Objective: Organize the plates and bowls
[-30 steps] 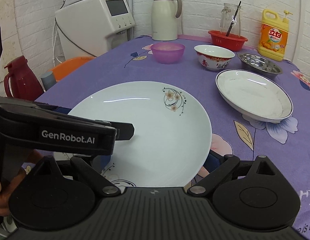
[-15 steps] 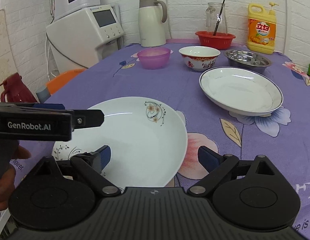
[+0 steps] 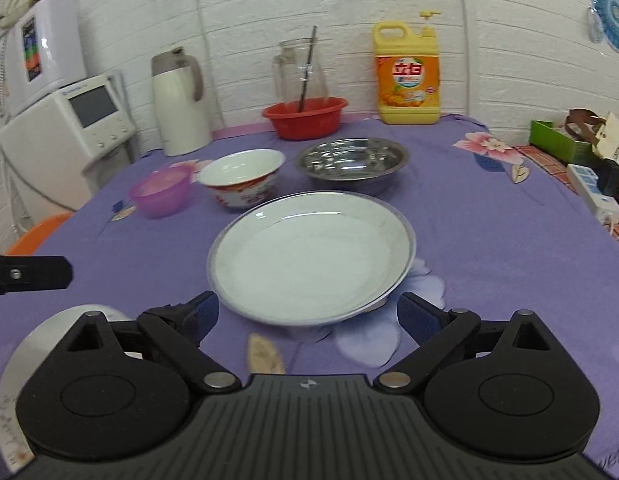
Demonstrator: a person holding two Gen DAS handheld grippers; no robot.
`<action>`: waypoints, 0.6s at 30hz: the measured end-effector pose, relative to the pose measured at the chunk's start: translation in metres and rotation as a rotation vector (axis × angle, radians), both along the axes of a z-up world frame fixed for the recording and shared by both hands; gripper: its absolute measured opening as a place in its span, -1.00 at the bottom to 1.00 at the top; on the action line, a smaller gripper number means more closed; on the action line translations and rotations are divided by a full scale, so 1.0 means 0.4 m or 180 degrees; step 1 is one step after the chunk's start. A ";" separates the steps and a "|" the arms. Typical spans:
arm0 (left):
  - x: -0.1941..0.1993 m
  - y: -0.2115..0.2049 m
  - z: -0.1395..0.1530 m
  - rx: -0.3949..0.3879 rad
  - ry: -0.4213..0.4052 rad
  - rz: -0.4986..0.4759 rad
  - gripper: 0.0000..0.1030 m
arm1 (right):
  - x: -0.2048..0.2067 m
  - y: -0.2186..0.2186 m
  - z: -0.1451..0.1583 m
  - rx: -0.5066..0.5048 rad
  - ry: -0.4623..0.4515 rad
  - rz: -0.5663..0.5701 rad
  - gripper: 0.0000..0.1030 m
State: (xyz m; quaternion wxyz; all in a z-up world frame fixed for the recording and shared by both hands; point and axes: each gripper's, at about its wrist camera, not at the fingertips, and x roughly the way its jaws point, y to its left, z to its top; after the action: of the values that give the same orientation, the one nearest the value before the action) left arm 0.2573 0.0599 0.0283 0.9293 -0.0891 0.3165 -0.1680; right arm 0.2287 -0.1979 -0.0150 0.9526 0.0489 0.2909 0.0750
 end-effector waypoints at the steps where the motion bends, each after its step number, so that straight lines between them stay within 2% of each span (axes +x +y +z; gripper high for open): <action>1: 0.033 -0.018 -0.003 -0.0037 0.0045 -0.0064 0.81 | 0.038 -0.013 -0.010 -0.0044 0.0040 -0.0085 1.00; 5: 0.167 -0.100 -0.044 -0.0064 0.0280 -0.0187 0.81 | 0.140 -0.050 -0.062 -0.0053 0.0262 -0.0250 1.00; 9: 0.264 -0.162 -0.102 0.0102 0.0470 -0.0226 0.81 | 0.154 -0.055 -0.091 -0.0037 0.0328 -0.0193 1.00; 14: 0.331 -0.198 -0.149 0.0208 0.0617 -0.0247 0.81 | 0.167 -0.046 -0.095 -0.0083 0.0338 -0.0108 1.00; 18: 0.341 -0.203 -0.155 0.0317 0.0555 -0.0253 0.81 | 0.171 -0.033 -0.103 -0.0213 0.0306 -0.0049 1.00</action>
State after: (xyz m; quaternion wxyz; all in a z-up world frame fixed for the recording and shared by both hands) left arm 0.3938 -0.0214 -0.0339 0.8941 -0.0445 0.4075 -0.1805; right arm 0.2972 -0.2111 -0.0562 0.9391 0.0229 0.3383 0.0554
